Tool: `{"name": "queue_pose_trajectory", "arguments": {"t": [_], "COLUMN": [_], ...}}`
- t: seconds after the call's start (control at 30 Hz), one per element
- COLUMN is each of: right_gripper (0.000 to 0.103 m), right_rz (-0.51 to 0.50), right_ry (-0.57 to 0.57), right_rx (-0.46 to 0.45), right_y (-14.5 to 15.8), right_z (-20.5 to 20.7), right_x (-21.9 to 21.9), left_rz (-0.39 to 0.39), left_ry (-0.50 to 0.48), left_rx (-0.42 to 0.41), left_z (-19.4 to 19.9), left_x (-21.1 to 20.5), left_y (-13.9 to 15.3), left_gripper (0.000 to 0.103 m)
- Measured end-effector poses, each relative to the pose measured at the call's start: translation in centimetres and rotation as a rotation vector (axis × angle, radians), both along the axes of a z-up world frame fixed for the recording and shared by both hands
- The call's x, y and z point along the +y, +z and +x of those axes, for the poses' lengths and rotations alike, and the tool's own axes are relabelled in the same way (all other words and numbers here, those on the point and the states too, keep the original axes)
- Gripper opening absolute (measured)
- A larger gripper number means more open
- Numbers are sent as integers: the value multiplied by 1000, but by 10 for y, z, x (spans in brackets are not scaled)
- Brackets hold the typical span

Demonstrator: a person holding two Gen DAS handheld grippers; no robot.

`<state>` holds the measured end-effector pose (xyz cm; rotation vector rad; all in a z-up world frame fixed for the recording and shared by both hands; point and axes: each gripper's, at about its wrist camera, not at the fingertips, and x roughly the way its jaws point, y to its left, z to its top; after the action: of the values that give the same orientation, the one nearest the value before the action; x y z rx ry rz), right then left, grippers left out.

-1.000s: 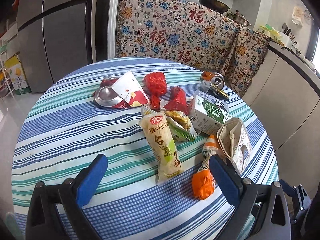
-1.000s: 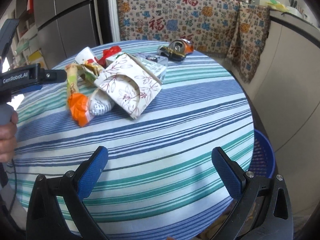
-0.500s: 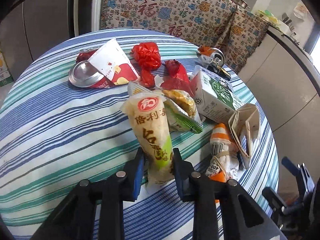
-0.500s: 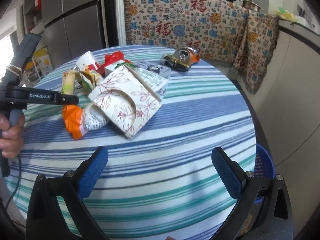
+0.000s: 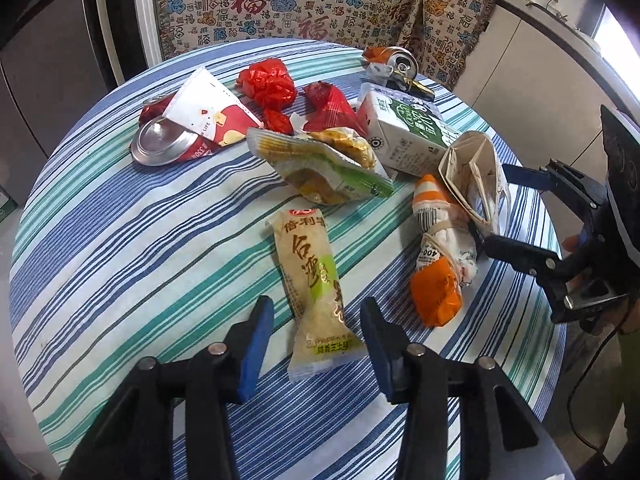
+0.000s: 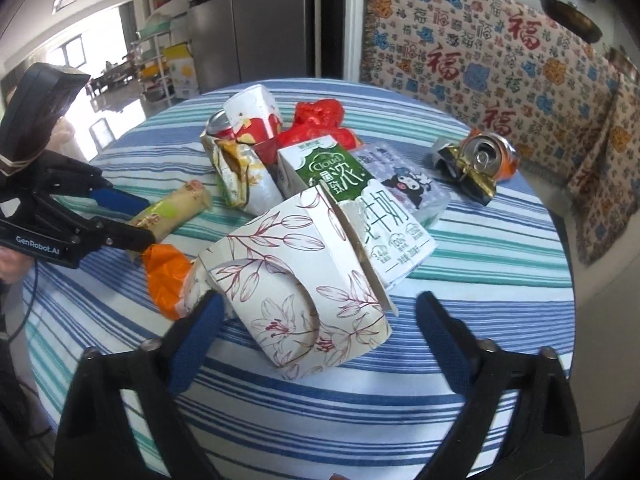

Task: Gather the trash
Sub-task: 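Grasp the bread bag with left tool while right tool grasps and lifts the paper bag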

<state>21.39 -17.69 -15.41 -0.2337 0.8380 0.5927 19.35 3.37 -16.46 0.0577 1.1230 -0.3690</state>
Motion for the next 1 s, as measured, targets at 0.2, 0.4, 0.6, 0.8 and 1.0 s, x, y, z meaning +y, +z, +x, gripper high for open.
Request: {"name": "queue_pose_trajectory", "arguments": {"t": [0.2, 0.4, 0.6, 0.8, 1.0], "right_gripper": [45, 45, 51, 74, 77], "right_rz": [233, 353, 180, 205, 57], "right_ry": [-140, -330, -444, -355, -434], "right_rx": [240, 387, 260, 123, 33], "right_y": [14, 5, -1, 11, -5], "right_z": [-6, -1, -10, -48, -30], "right_x": [-39, -91, -110, -66, -13], "left_rz": [27, 24, 59, 43, 59], "left_ry": [16, 38, 41, 54, 40], "left_rx": [-22, -30, -57, -81, -109], "left_z": [-3, -5, -9, -10, -12], "left_x": [-1, -1, -4, -6, -16], "left_y": [-3, -7, -3, -5, -2], "left_gripper": [51, 51, 51, 51, 51]}}
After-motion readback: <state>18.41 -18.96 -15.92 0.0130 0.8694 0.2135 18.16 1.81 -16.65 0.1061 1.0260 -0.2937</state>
